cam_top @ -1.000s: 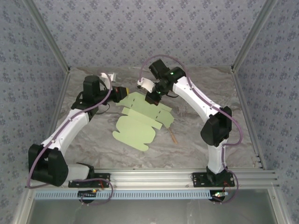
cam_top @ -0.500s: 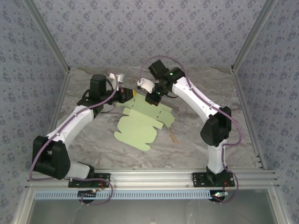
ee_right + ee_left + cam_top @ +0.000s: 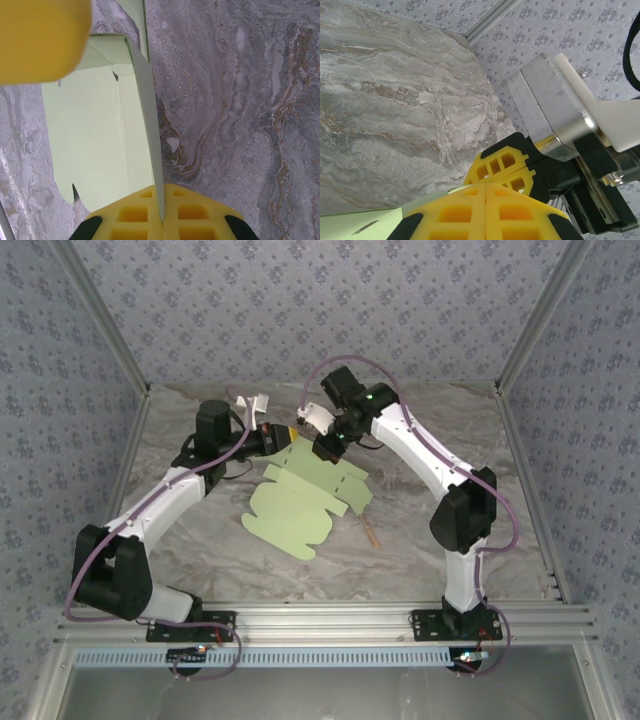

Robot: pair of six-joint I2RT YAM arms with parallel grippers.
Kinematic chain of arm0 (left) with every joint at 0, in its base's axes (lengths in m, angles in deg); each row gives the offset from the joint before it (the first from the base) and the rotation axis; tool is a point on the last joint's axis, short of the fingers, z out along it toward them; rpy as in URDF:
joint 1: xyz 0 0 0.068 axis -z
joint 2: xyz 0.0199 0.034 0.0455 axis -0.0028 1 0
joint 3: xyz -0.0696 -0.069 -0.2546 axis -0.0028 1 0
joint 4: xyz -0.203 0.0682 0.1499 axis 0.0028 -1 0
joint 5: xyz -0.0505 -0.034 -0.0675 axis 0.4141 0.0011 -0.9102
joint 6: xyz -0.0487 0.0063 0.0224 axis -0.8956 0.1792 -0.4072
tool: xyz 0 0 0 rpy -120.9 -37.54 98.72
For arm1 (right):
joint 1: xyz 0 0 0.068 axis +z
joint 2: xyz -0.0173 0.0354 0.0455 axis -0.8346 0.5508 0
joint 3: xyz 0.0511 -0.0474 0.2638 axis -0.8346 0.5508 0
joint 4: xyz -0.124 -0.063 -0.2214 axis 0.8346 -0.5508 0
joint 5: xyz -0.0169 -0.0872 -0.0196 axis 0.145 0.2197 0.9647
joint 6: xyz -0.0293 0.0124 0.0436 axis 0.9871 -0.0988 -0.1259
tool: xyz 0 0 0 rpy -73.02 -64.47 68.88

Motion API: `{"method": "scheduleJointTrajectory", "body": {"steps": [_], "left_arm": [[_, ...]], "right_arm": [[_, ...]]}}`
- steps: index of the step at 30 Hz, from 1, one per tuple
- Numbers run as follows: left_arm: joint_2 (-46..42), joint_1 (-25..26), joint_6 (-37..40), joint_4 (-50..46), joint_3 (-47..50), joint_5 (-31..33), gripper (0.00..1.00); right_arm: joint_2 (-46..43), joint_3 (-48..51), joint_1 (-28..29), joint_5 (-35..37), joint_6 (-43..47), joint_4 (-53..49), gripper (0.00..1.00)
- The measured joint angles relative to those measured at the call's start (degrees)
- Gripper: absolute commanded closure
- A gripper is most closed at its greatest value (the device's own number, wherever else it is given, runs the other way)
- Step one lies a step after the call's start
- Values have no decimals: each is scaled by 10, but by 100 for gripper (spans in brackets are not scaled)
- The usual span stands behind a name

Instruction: Fold the paper box

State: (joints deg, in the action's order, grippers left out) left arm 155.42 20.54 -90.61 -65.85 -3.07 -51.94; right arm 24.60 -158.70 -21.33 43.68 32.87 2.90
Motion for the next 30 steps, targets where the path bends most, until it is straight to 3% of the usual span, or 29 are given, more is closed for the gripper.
{"method": "scheduleJointTrajectory", "body": {"steps": [10,14,18,21,30], "left_arm": [[1,0,-61,43,10,21,92],[-1,-4,-65,44,12,40,82],[-19,-21,-18,-8,14,70,64],[-42,-31,45,-54,14,85,55],[-72,-31,214,-129,13,33,42]], "right_arm": [[0,0,-1,-16,-10,7,100],[0,1,-1,-18,-10,9,100],[0,4,-1,-27,-8,11,100],[0,10,-1,-33,-1,11,100],[0,12,-1,-50,23,-7,100]]}}
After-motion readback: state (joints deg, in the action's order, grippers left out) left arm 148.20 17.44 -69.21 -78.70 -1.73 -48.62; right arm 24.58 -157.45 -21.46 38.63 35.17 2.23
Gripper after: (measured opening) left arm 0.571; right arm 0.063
